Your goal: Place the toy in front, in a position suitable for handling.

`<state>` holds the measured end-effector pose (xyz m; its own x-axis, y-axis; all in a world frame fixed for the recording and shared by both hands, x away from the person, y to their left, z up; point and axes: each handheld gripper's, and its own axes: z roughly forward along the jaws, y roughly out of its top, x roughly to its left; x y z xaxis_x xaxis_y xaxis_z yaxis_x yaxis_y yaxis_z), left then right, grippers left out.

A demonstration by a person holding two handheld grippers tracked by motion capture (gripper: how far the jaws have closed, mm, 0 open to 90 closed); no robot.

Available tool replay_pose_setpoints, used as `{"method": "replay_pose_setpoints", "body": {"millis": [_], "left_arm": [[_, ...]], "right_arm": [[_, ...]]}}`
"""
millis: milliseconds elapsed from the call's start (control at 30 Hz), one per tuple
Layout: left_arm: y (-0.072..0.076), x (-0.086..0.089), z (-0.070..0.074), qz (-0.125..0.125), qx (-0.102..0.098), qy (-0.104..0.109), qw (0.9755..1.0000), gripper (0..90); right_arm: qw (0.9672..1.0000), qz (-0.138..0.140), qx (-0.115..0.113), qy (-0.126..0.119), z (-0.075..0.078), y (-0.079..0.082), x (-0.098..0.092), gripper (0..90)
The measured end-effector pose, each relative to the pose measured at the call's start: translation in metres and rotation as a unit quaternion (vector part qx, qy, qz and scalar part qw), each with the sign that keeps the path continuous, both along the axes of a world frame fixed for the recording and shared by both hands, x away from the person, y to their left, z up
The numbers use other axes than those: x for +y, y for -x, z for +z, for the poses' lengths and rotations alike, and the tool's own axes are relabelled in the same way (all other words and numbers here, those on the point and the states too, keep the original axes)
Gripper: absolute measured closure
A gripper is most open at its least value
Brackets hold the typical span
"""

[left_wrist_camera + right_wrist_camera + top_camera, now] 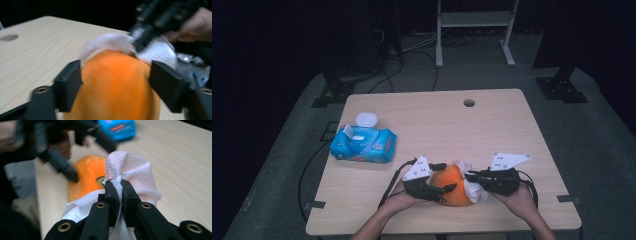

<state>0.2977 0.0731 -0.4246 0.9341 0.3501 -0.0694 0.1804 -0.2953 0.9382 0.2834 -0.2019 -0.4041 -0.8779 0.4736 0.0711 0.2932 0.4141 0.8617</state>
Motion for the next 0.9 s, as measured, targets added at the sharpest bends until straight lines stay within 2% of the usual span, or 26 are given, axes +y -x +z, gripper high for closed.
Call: {"method": "replay_pose_setpoints", "body": {"millis": [100, 133, 200, 267, 333, 367, 400, 433, 500, 600, 667, 767, 833, 867, 900], "left_arm": [[-0.003, 0.001, -0.005, -0.02, 0.035, -0.015, 0.9991, 17.0], [-0.002, -0.001, -0.009, -0.034, 0.036, -0.032, 0.9983, 16.2], [0.003, -0.005, -0.011, -0.04, 0.013, -0.057, 0.9975, 15.2], [0.005, -0.007, -0.011, -0.036, 0.001, -0.069, 0.997, 15.9], [0.007, -0.006, -0.01, -0.027, -0.023, -0.075, 0.9966, 32.0], [0.008, -0.007, -0.009, -0.019, -0.037, -0.071, 0.9966, 42.7], [0.009, -0.007, -0.007, -0.014, -0.048, -0.07, 0.9963, 46.6], [0.01, -0.008, -0.003, -0.009, -0.066, -0.063, 0.9958, 49.4], [0.013, -0.01, 0.007, 0.006, -0.109, -0.049, 0.9928, 51.6], [0.012, -0.009, 0.01, 0.016, -0.126, -0.019, 0.9918, 51.1], [0.011, -0.009, 0.005, 0.017, -0.132, -0.03, 0.9907, 50.7], [0.008, -0.009, -0.006, 0.014, -0.117, -0.052, 0.9917, 49.1], [0.006, -0.007, -0.01, 0.014, -0.098, -0.044, 0.9941, 45.9], [0.003, -0.005, -0.01, 0.01, -0.079, -0.038, 0.9961, 43.9], [0.003, -0.004, -0.01, 0.006, -0.068, -0.035, 0.997, 41.6]], "right_arm": [[0.9993, 0.035, 0.007, 0.008, -0.001, 0.006, 0.007, 84.7], [0.999, 0.042, 0.008, 0.012, -0.001, 0.007, 0.01, 84.6], [0.9986, 0.048, 0.011, 0.019, 0.0, 0.007, 0.013, 84.6], [0.9989, 0.042, 0.006, 0.02, 0.003, 0.007, 0.012, 84.4], [0.9994, 0.032, 0.006, 0.01, 0.004, 0.005, 0.01, 84.4], [0.9996, 0.026, 0.005, 0.005, 0.005, 0.004, 0.009, 84.4], [0.9998, 0.019, 0.0, 0.004, 0.007, 0.005, 0.008, 84.5], [0.9999, 0.015, -0.005, 0.003, 0.009, 0.005, 0.007, 84.5], [0.9997, 0.005, -0.019, -0.011, 0.018, 0.007, 0.003, 84.5], [0.9978, -0.017, -0.045, -0.047, 0.03, 0.009, -0.001, 84.4], [0.9972, -0.025, -0.044, -0.054, 0.03, 0.008, -0.001, 84.3], [0.9991, -0.026, -0.021, -0.028, 0.015, 0.002, 0.003, 84.3], [0.9996, -0.024, -0.005, -0.015, 0.006, -0.002, 0.004, 84.4], [0.9996, -0.025, -0.001, -0.015, 0.003, -0.004, 0.002, 84.4], [0.9993, -0.028, 0.015, -0.022, 0.0, -0.008, -0.002, 84.4]]}}
